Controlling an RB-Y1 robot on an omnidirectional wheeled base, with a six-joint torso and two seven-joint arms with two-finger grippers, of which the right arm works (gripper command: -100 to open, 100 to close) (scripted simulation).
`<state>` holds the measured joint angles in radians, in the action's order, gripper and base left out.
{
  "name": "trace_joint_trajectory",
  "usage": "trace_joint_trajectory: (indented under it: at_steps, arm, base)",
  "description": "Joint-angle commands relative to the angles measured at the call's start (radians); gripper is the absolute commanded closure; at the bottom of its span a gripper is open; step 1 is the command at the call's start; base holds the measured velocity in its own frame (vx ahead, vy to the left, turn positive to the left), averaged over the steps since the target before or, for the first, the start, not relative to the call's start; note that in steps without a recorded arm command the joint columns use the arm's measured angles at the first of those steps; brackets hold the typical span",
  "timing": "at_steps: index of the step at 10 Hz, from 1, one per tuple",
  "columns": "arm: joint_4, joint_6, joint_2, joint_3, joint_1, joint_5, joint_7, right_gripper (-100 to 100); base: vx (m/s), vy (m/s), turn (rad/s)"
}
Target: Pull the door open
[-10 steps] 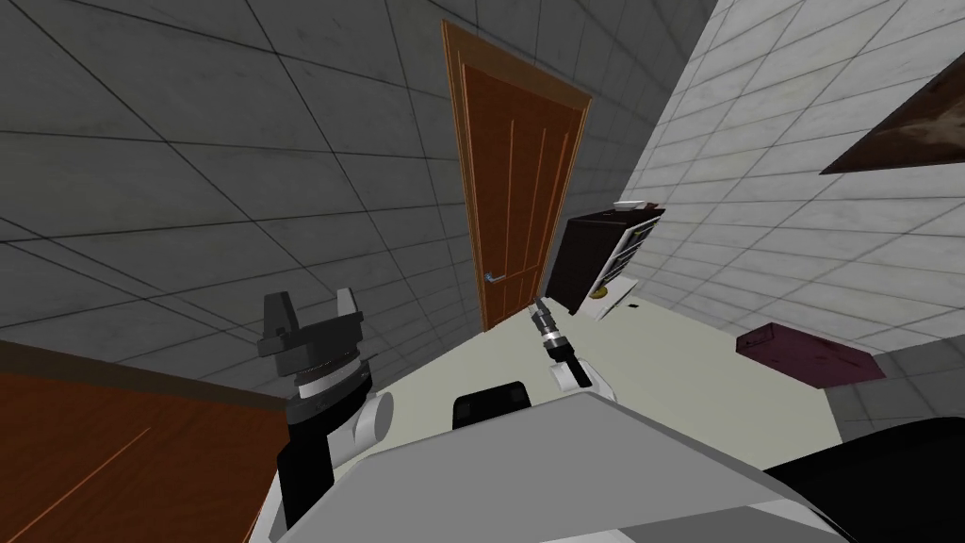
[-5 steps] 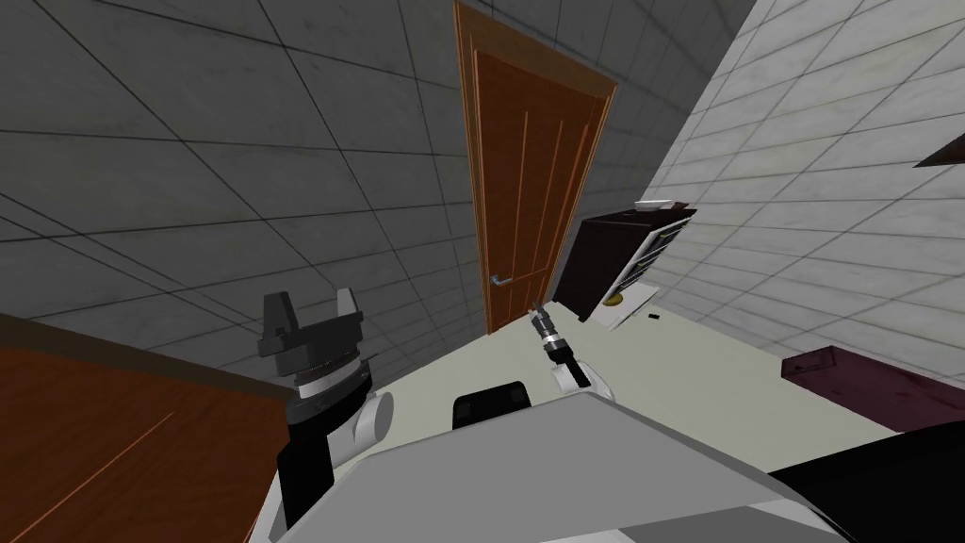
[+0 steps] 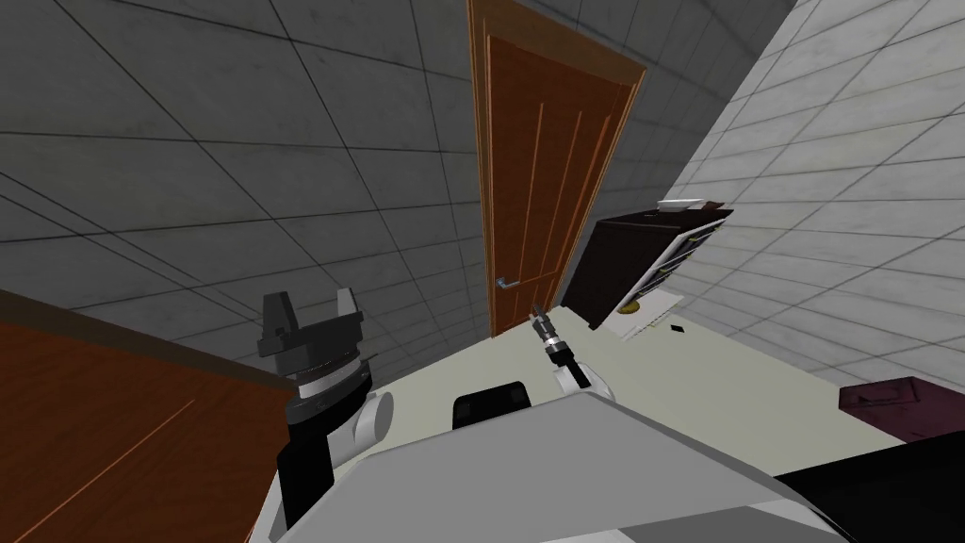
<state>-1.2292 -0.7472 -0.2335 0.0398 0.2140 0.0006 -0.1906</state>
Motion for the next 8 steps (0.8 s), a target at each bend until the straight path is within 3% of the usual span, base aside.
trace_joint_trajectory:
  at_steps: [1, 8]
  arm:
    - [0.05, -0.013, -0.011, 0.005, -0.012, -0.005, -0.012, -100]
    - [0.266, -0.081, -0.053, 0.021, -0.077, -0.027, -0.058, -100]
  base:
    - [0.101, -0.03, 0.103]
    - [0.09, -0.028, 0.118]
